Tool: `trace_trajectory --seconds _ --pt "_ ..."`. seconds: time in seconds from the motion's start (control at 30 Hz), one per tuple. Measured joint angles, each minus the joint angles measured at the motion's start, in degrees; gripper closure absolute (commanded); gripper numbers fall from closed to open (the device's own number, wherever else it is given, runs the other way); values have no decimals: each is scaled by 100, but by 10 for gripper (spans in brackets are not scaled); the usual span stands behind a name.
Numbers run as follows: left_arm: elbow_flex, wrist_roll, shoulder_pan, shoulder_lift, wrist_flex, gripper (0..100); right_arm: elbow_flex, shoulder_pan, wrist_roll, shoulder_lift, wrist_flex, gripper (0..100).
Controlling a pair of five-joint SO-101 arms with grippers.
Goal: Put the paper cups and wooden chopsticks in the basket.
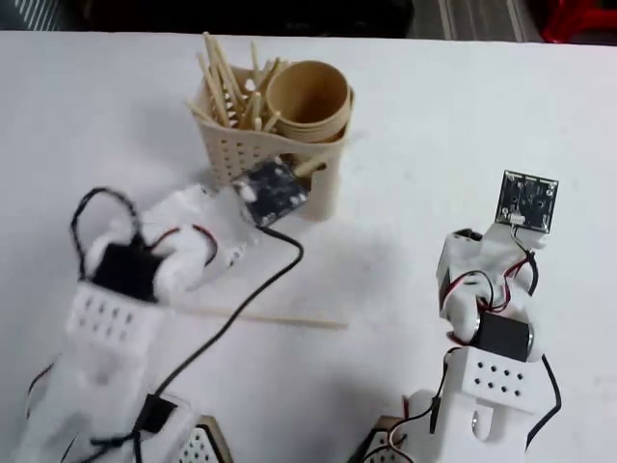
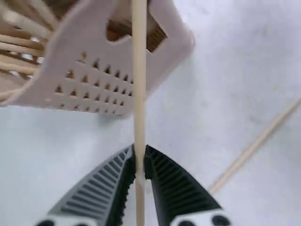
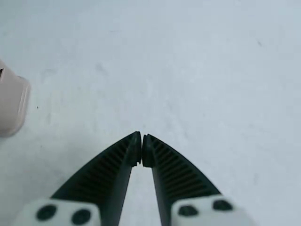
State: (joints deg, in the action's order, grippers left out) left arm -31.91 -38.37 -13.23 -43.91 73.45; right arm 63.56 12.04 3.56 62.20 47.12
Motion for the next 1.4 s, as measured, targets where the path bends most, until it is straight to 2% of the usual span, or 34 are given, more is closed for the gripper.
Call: trace_trajectory --seconds 0.23,0.4,0.63,0.77,0.9,1.07,1.2,1.27,1.4 --pt "0 1055 132 -457 -1354 976 0 0 0 0 0 981" --pt "0 1574 492 -62 -2989 976 0 -9 0 0 0 981" --pt "0 1776 554 853 -5512 976 0 -9 0 0 0 981" --pt "0 2470 554 1389 -6409 976 0 -9 0 0 0 981" --pt "0 2945 554 1987 -6813 963 0 -9 0 0 0 981" --pt "0 3051 563 2787 -7103 956 0 -9 0 0 0 981" --pt "-9 3130 563 3042 -7086 837 0 -9 0 0 0 981" --pt "-9 3376 580 3042 -6822 789 0 -9 0 0 0 981" --pt "229 4070 782 2989 -5802 781 0 -9 0 0 0 981"
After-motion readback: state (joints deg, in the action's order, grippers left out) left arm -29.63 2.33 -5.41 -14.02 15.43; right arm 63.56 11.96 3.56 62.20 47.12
